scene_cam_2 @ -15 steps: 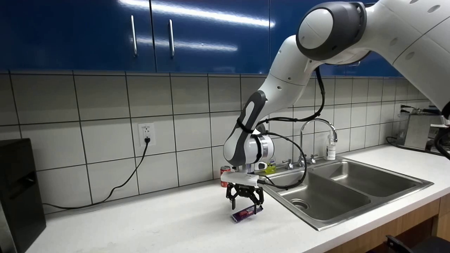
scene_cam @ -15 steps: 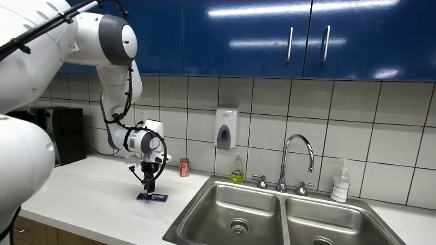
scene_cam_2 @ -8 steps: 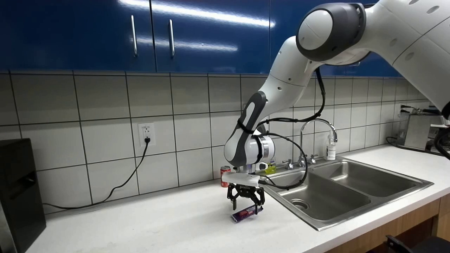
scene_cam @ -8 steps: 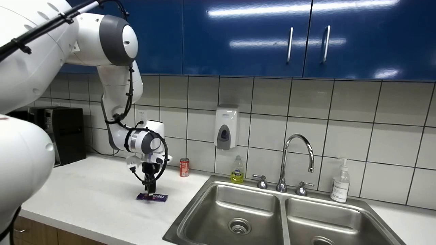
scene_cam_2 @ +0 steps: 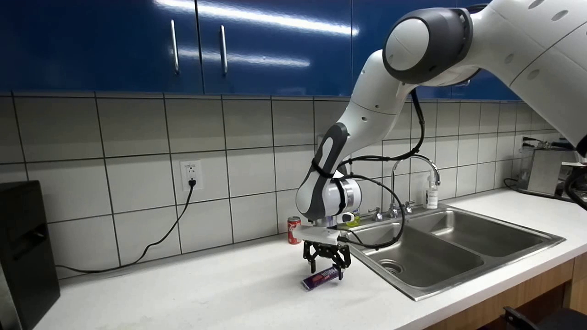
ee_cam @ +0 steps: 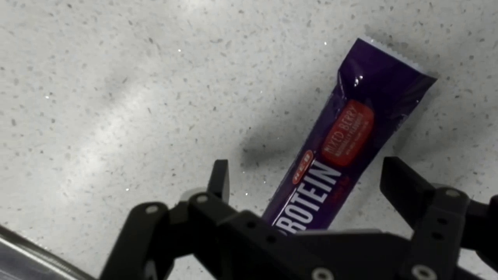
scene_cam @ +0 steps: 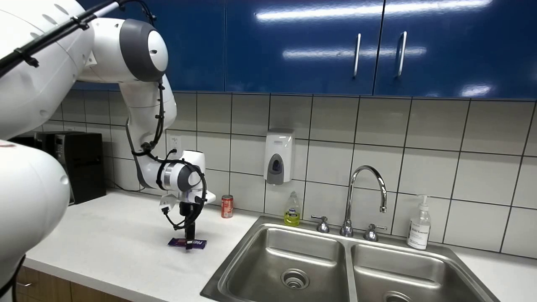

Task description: Put the chocolate bar inside the sink on the left

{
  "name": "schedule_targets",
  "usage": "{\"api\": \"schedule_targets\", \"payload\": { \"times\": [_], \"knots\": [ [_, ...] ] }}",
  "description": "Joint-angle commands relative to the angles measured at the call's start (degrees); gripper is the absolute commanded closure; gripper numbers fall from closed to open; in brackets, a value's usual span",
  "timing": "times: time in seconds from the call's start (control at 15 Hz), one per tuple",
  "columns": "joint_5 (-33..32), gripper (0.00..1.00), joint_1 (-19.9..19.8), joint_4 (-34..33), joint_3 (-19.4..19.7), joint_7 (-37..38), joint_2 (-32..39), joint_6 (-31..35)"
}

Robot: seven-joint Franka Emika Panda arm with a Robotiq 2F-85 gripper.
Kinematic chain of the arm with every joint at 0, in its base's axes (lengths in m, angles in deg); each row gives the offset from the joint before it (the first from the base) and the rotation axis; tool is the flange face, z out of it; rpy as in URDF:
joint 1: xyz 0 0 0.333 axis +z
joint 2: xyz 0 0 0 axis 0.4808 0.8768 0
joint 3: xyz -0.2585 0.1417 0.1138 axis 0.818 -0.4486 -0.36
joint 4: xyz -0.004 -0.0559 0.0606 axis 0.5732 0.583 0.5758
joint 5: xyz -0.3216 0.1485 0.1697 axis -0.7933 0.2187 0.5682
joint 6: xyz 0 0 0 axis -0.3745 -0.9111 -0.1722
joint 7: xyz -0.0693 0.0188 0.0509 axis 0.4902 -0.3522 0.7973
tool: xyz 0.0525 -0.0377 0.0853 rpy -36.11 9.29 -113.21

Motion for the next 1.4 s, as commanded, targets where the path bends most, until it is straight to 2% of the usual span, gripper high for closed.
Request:
{"api": "schedule_targets", "payload": {
  "times": [0.0,0.67,1.33],
  "knots": [
    [-2.13,0.0,1.7,-0.86,1.87,5.0,0.76,0.0],
    [-4.83,0.0,2.67,-1.89,3.17,10.3,1.6,0.54],
    [-5.18,0.0,2.47,-3.06,2.7,11.09,2.5,0.36]
  ]
}}
